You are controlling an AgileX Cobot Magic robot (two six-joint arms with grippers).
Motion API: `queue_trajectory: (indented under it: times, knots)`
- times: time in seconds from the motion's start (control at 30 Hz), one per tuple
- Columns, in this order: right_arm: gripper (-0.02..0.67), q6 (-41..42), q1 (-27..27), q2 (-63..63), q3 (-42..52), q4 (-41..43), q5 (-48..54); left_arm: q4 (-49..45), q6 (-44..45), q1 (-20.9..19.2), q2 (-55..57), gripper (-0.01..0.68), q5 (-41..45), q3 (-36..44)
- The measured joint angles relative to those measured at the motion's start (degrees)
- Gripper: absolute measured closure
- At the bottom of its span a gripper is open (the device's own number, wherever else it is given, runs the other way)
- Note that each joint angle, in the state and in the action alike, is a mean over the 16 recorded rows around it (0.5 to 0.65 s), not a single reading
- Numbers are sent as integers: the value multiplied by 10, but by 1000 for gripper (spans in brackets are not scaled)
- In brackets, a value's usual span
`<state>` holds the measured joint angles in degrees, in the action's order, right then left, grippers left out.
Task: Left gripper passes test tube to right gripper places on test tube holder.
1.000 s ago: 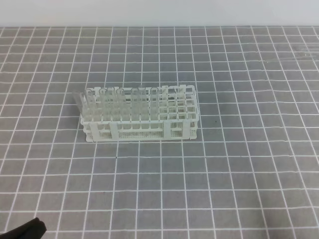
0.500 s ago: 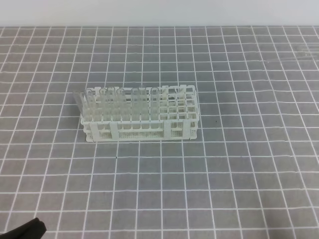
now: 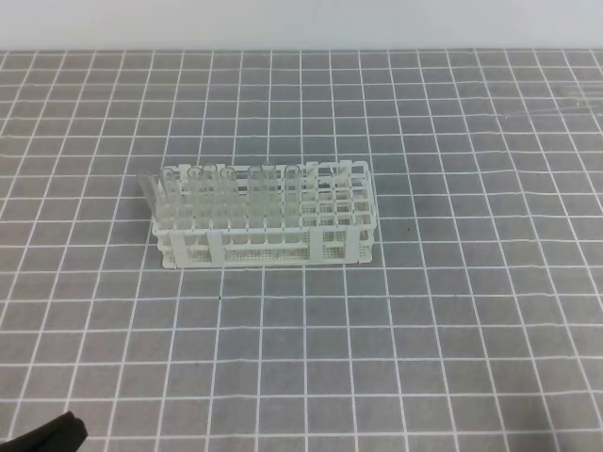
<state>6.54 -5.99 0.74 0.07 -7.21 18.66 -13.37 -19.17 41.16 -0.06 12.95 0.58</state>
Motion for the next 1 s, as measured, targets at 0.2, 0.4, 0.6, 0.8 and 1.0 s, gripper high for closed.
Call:
queue_trajectory:
  times: [0.2, 0.4, 0.6, 0.8, 1.0]
  knots:
    - [662, 0, 8, 0, 0, -10, 0, 0, 0, 0, 0, 675, 1, -1]
    - [662, 0, 8, 0, 0, -14, 0, 0, 0, 0, 0, 675, 2, -1]
    - [662, 0, 8, 0, 0, -14, 0, 0, 0, 0, 0, 675, 2, -1]
    - [662, 0, 8, 0, 0, -14, 0, -1, 0, -7, -1, 675, 3, -2]
    - [662, 0, 8, 0, 0, -14, 0, -5, 0, -51, -1, 675, -19, -3]
